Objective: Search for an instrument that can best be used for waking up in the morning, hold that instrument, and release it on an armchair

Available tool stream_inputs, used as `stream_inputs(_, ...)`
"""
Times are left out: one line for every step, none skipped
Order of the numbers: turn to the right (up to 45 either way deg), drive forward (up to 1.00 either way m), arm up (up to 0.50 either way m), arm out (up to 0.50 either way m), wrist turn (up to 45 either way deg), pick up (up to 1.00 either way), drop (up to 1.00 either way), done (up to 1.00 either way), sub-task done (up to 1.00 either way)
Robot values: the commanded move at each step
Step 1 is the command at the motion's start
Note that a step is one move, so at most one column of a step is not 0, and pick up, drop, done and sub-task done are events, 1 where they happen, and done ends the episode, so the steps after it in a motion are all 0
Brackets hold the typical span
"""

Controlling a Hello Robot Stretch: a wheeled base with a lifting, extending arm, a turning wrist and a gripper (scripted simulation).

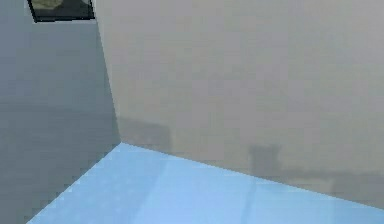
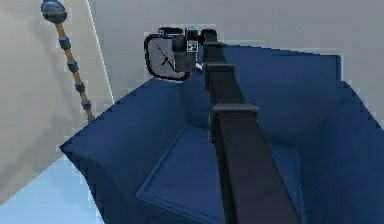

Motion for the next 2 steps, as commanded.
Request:
stream_inputs(0.0, 0.00, 0.00, 0.00, 45.0, 0.00, 0.00, 0.00, 0.00)
stream_inputs(0.0, 0.00, 0.00, 0.00, 12.0, 0.00, 0.00, 0.00, 0.00)
